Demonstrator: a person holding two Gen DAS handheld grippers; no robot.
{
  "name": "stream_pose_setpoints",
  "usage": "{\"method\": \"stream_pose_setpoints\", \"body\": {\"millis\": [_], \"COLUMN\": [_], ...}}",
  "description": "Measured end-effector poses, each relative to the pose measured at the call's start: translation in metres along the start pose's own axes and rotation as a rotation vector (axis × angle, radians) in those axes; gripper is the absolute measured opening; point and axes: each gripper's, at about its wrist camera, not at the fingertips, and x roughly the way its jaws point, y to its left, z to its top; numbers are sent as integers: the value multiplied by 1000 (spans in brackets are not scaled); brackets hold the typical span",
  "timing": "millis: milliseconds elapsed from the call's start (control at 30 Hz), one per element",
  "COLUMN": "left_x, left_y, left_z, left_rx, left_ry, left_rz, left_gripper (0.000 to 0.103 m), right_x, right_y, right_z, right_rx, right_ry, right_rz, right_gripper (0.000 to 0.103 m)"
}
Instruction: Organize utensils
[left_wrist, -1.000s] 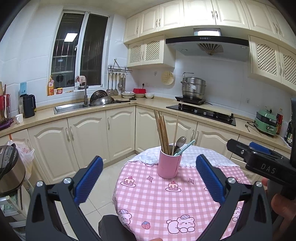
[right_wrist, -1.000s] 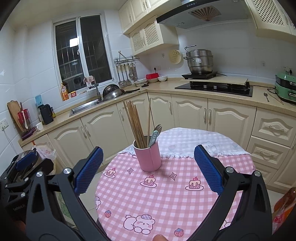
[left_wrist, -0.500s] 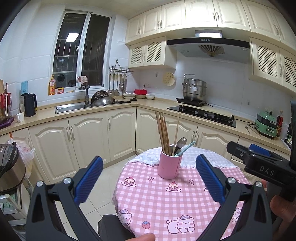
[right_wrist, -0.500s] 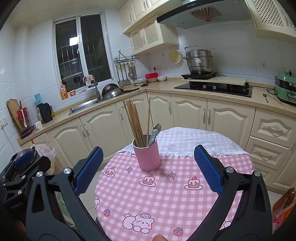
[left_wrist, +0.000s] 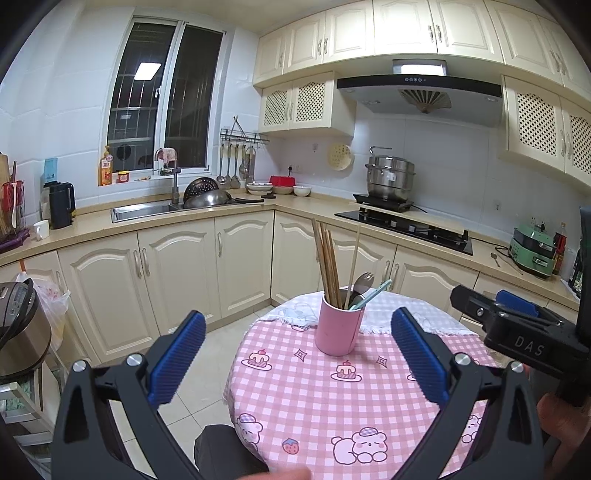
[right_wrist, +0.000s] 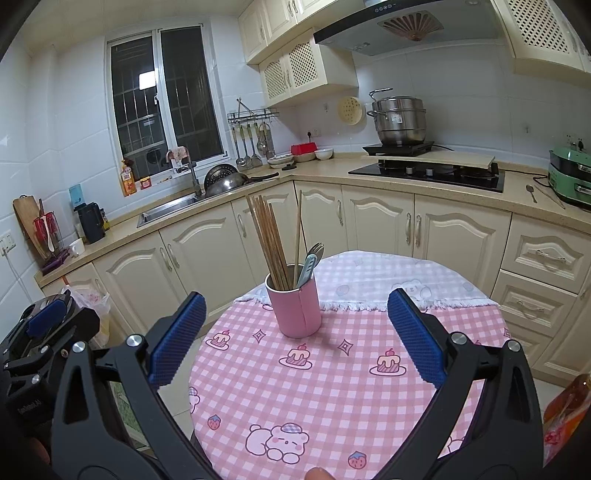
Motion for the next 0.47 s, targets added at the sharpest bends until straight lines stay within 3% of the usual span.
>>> {"method": "stream_pose_setpoints", "body": {"millis": [467], "left_x": [-1], "left_y": [-7], "left_z": [-4], "left_rx": [2], "left_ry": [-15], "left_rz": [1], "left_gripper": [98], "right_x": [2], "right_y": [-4], "right_z": [-2], "right_rx": [3], "right_ry": [4], "right_rz": [-2], "right_gripper": [97]}}
